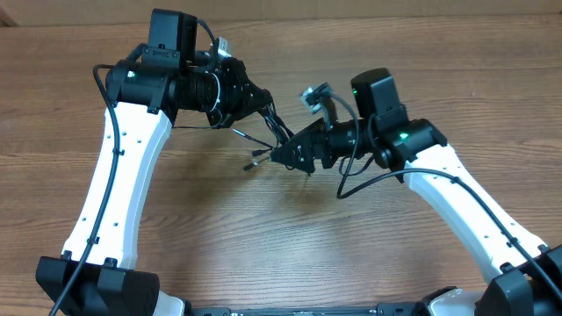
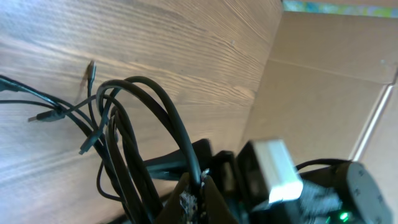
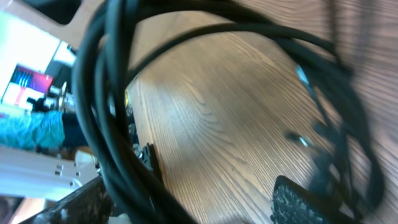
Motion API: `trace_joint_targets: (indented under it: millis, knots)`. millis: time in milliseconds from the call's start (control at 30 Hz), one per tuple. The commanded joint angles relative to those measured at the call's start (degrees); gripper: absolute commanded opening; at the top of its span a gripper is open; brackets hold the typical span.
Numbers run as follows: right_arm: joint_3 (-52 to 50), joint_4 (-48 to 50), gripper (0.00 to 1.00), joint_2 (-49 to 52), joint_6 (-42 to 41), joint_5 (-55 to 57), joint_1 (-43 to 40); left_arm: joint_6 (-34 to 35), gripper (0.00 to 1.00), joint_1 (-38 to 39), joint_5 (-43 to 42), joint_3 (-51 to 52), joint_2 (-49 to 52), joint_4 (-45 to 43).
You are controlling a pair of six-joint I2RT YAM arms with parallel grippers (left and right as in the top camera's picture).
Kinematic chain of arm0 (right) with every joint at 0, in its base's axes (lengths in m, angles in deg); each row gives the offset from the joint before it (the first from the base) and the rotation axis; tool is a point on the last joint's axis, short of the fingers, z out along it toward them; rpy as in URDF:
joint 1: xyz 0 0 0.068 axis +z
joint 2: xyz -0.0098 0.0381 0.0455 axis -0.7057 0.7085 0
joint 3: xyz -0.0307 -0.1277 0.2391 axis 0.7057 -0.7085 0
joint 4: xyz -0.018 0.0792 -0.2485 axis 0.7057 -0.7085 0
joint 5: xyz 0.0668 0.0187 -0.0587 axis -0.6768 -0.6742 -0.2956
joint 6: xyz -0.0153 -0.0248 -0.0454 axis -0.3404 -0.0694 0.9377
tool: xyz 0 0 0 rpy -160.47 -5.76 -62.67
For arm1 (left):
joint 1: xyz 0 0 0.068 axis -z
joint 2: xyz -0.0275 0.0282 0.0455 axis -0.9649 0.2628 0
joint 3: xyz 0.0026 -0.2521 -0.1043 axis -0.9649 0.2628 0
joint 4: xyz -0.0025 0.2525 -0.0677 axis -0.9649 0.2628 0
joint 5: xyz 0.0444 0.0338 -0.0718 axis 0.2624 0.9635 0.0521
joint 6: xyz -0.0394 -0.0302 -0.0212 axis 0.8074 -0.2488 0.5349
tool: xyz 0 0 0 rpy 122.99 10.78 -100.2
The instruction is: Untangle cables
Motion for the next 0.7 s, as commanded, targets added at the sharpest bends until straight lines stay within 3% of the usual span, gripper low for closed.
trace_joint_targets:
  millis: [0, 33, 167, 300, 333, 367, 467, 600, 667]
  knots:
    - [1.07, 1.64, 0.70, -0.57, 2.25, -1.07, 1.42, 4.13, 0.04, -0.02, -3.65, -0.09, -0.37, 0.00]
    - [1.07, 2.03, 0.65, -0.57, 1.86, -1.07, 1.46, 4.11, 0.04, -0.02, -3.56, -0.09, -0.37, 0.00]
    - [1.07, 2.54, 0.26, -0.55, -3.69, 3.80, 1.22, 3.58, 0.07, -0.02, -2.56, -0.09, -0.37, -0.02]
    - [1.18, 2.51, 0.04, -0.57, -8.70, 5.42, 0.74, 0.35, 0.11, 0.07, 4.33, -0.09, -0.37, 0.44]
    - [1.20, 2.56, 0.04, -0.63, -10.32, 5.42, 0.74, -0.02, 0.13, 0.07, 6.36, -0.09, -0.37, 0.92]
    - [1.22, 2.58, 0.04, -0.85, -12.07, 5.38, 0.76, -0.04, 0.25, 0.07, 10.12, -0.09, -0.37, 1.95]
    - [1.29, 2.67, 0.04, -1.70, -14.08, 5.16, 0.74, -2.71, 0.40, 0.07, 16.44, -0.09, -0.37, 3.26]
    - [2.03, 2.69, 0.04, -3.26, -14.08, 3.15, 0.09, -20.33, 0.37, 0.07, 16.79, -0.07, -0.37, 3.63]
    - [2.36, 2.71, 0.04, -4.11, -14.01, 2.01, -0.63, -21.70, 0.36, 0.09, 13.44, 0.76, -0.17, 5.03]
